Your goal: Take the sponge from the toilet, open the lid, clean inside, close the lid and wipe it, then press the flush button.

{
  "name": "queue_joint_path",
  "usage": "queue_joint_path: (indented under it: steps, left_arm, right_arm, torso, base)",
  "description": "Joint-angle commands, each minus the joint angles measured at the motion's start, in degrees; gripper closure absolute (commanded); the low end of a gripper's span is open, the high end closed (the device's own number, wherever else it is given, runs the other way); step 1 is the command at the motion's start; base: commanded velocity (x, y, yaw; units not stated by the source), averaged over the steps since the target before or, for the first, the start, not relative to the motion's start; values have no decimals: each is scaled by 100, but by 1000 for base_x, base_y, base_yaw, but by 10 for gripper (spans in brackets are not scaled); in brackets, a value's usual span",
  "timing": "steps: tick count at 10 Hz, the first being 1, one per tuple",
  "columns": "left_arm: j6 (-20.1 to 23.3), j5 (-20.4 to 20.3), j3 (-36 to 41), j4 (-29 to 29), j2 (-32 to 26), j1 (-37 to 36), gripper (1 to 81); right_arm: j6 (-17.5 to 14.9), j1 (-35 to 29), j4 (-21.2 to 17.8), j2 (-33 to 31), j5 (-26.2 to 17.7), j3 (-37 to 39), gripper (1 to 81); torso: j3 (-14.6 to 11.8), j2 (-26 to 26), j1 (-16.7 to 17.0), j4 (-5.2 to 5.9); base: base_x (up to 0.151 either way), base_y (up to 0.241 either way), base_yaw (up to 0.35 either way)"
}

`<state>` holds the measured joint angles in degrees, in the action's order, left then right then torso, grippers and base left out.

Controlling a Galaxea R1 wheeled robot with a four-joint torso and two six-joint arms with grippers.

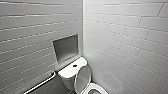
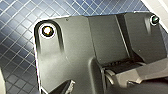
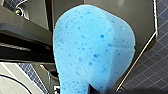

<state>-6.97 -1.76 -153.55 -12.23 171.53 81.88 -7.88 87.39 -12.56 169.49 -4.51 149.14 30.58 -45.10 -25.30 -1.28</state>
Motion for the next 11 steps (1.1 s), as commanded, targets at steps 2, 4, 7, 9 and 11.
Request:
queue_joint_path:
  steps: [2, 4, 7, 9, 11]
  left_arm:
    - [179, 422, 1178, 274, -699, -448, 10]
    - [179, 421, 2325, 265, -1409, -747, 10]
    - [170, 492, 3691, 309, -2131, -1362, 10]
    - [126, 526, 3850, 414, -2211, -1854, 10]
    - [126, 720, 3973, 896, -2228, -2486, 10]
  right_arm:
    - [-4, -138, 16, -192, -428, -147, 811]
    - [-4, -147, -1, -903, -262, -1507, 811]
    - [-4, -165, -36, -1547, -103, -2540, 811]
    - [32, -138, -54, -1643, -111, -2627, 811]
    - [40, -94, -54, -1792, -68, -2856, 811]
  torso:
    - [0, 0, -2, 0]
    - [0, 0, -2, 0]
    - [0, 0, -2, 0]
    - [0, 0, -2, 0]
    - [0, 0, -2, 0]
  base:
    - [0, 0, 0]
    - [0, 0, 0]
    - [0, 0, 0]
    - [0, 0, 0]
    - [0, 0, 0]
